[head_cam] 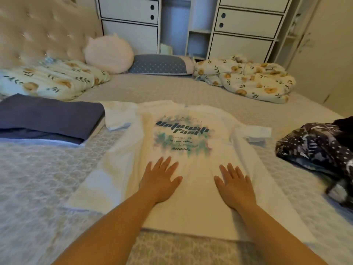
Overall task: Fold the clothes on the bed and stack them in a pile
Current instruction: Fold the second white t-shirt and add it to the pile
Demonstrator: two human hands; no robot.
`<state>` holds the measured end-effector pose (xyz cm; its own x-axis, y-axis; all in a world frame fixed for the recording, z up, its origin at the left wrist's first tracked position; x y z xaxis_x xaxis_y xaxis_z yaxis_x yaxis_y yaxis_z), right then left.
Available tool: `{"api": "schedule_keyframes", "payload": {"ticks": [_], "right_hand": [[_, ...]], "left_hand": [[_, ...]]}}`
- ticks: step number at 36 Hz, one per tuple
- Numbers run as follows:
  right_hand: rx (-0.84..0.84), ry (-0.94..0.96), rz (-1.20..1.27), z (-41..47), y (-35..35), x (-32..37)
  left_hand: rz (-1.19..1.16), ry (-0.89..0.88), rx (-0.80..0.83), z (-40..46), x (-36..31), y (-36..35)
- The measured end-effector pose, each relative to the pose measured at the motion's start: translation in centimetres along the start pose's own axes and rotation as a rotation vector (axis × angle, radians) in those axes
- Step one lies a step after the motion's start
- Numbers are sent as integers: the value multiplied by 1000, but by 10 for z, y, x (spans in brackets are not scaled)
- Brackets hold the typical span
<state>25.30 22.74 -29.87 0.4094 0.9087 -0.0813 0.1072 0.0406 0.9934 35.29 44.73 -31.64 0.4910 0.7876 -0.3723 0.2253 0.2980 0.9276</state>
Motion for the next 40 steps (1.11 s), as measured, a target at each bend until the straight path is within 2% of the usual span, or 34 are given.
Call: {"api": "schedule_keyframes", "payload": {"ticks": [11, 15, 17, 19, 21, 22, 24, 27, 30, 32, 34, 38, 40], "right_hand": [[54, -15, 25, -119, -10, -9], [8, 20, 49, -142, -10, -12], [-91, 42, 122, -151, -6, -17], [-300, -76, 288, -163, 0, -31], [-479, -360, 448, -173, 2, -54], [-496, -503, 507, -175, 2, -65], [-446, -690, 593, -173, -1, -83], [-374, -849, 643, -165, -3, -104], [-185, -941, 632, -154, -4, -121], [0, -963, 630, -148, -1, -129], [102, -908, 632, -145, 2, -134], [86, -791, 734, -147, 19, -149], [34, -763, 684, -154, 27, -157]], "left_hand": [[0, -1, 63, -118, -11, 0], [-6, -75, 100, -137, -19, -1], [-14, -145, 108, -142, -28, -4], [-85, -200, 78, -145, -41, -9], [-223, -197, 38, -147, -56, -14], [-286, -175, 11, -146, -62, -16], [-340, -127, -81, -144, -72, -17], [-328, -83, -229, -139, -77, -14], [-263, -77, -260, -136, -78, -11], [-148, -125, -205, -131, -81, -11], [3, -189, -95, -127, -85, -12], [204, -257, 59, -124, -92, 1], [243, -271, 98, -127, -95, 15]]}}
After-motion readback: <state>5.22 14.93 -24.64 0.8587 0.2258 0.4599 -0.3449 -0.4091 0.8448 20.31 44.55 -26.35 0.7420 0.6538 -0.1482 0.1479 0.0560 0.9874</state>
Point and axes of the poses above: each hand's wrist, its own z-axis towards the middle knuckle, its own y-axis out of the back of the hand, x = y × z, the point moved 4 cm from there along z, towards the middle knuckle, and after that the axes turned 13 degrees about -z, right-handed, at the moved point
